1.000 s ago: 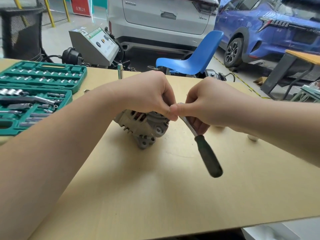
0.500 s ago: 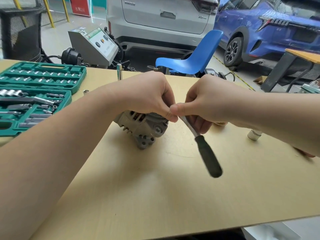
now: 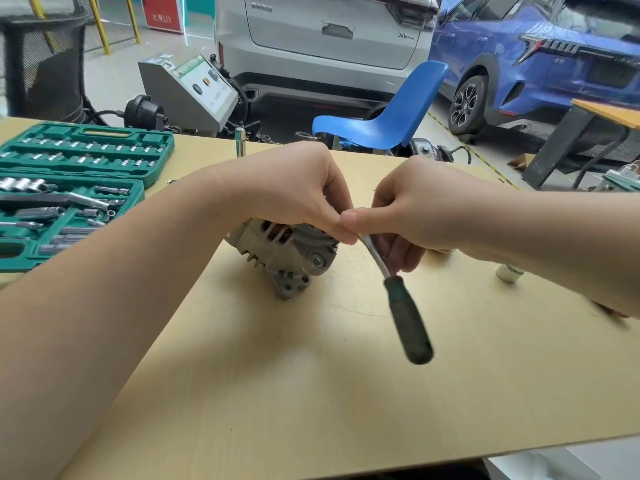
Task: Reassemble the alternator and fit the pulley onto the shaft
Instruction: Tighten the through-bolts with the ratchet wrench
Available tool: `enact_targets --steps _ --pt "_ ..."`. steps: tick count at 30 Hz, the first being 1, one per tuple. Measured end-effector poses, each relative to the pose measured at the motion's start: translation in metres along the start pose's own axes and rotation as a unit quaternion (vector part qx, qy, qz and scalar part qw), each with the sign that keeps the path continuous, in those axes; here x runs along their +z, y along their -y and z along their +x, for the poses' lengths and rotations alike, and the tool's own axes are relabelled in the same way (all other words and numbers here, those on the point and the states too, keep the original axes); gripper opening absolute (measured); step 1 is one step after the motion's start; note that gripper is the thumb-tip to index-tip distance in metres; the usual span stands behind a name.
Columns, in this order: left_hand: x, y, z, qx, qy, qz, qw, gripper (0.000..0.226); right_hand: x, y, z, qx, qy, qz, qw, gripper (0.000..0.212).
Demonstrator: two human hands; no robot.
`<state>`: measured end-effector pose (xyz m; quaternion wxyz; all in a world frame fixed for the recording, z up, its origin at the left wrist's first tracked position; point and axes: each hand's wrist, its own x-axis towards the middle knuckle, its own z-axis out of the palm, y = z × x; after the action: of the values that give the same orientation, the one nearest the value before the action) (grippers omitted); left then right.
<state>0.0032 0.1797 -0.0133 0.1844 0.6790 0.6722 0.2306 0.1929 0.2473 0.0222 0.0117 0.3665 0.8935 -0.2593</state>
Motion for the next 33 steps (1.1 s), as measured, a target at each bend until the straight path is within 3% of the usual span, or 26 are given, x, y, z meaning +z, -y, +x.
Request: enact_targets --steps 2,4,7,9,10,11,14,16,18,20,22,24,25,26,27,29,30,32,33 --pt "0.0 0.0 0.001 0.0 -0.004 0.0 1.0 0.009 0.0 0.002 0.001 -0.008 -0.014 -0.049 0.999 0.048" --pt "0.0 0.0 0.0 0.006 -0.005 0.001 1.0 0.008 -0.002 0.001 0.001 -0.096 -0.059 -0.211 0.971 0.044" --pt "0.0 0.0 0.001 -0.005 0.004 0.006 1.0 0.008 -0.008 -0.007 0.0 -0.263 -0.071 -0.43 0.861 0.032" --pt "0.0 0.0 0.001 -0.007 0.007 0.009 1.0 0.006 -0.011 -0.012 0.001 -0.306 -0.053 -0.505 0.805 0.023" --pt "0.001 0.001 0.001 -0.005 0.003 0.011 1.0 0.006 -0.011 -0.013 0.001 -0.299 -0.055 -0.499 0.812 0.027" --pt "0.001 0.001 0.001 -0.001 -0.001 0.012 1.0 0.006 -0.01 -0.012 0.001 -0.269 -0.063 -0.457 0.846 0.032" --pt "0.002 0.001 0.0 -0.002 -0.003 0.007 1.0 0.007 -0.004 -0.001 0.004 -0.074 -0.042 -0.191 0.978 0.041" --pt "0.002 0.001 0.001 -0.009 -0.002 0.006 1.0 0.007 -0.003 0.008 0.001 0.032 -0.005 -0.057 0.998 0.045" --pt "0.002 0.002 0.002 -0.006 -0.001 0.01 1.0 0.006 -0.003 0.009 0.001 0.0 -0.022 -0.118 0.993 0.044" --pt "0.001 0.002 0.002 -0.003 0.003 0.015 1.0 0.006 -0.003 0.004 0.001 -0.13 -0.062 -0.292 0.946 0.036" --pt "-0.001 0.002 0.001 -0.008 0.008 0.019 1.0 0.008 -0.007 0.001 -0.002 -0.24 -0.053 -0.439 0.864 0.028" --pt "-0.001 0.002 0.001 -0.013 0.014 0.021 1.0 0.012 -0.013 -0.004 0.002 -0.308 -0.026 -0.52 0.797 0.022" --pt "-0.001 0.002 0.001 -0.012 0.015 0.021 1.0 0.012 -0.014 -0.007 0.004 -0.318 -0.025 -0.526 0.789 0.018" --pt "-0.001 0.002 0.001 -0.008 0.014 0.02 1.0 0.012 -0.014 -0.008 0.004 -0.307 -0.033 -0.505 0.806 0.019" --pt "-0.001 0.002 0.002 -0.004 0.011 0.018 1.0 0.01 -0.013 -0.006 0.004 -0.268 -0.044 -0.457 0.847 0.028" --pt "0.0 0.002 0.001 -0.002 0.006 0.014 1.0 0.009 -0.008 0.001 0.003 -0.142 -0.039 -0.272 0.951 0.045" --pt "0.0 0.002 0.001 -0.005 0.005 0.015 1.0 0.011 -0.006 0.004 0.004 -0.072 -0.015 -0.163 0.984 0.047" --pt "0.001 0.003 0.002 -0.006 0.002 0.019 1.0 0.014 -0.003 0.011 0.003 0.008 0.002 -0.051 0.999 0.048" --pt "0.002 0.003 0.002 -0.002 0.001 0.018 1.0 0.014 -0.003 0.011 0.004 -0.001 -0.011 -0.092 0.996 0.047"
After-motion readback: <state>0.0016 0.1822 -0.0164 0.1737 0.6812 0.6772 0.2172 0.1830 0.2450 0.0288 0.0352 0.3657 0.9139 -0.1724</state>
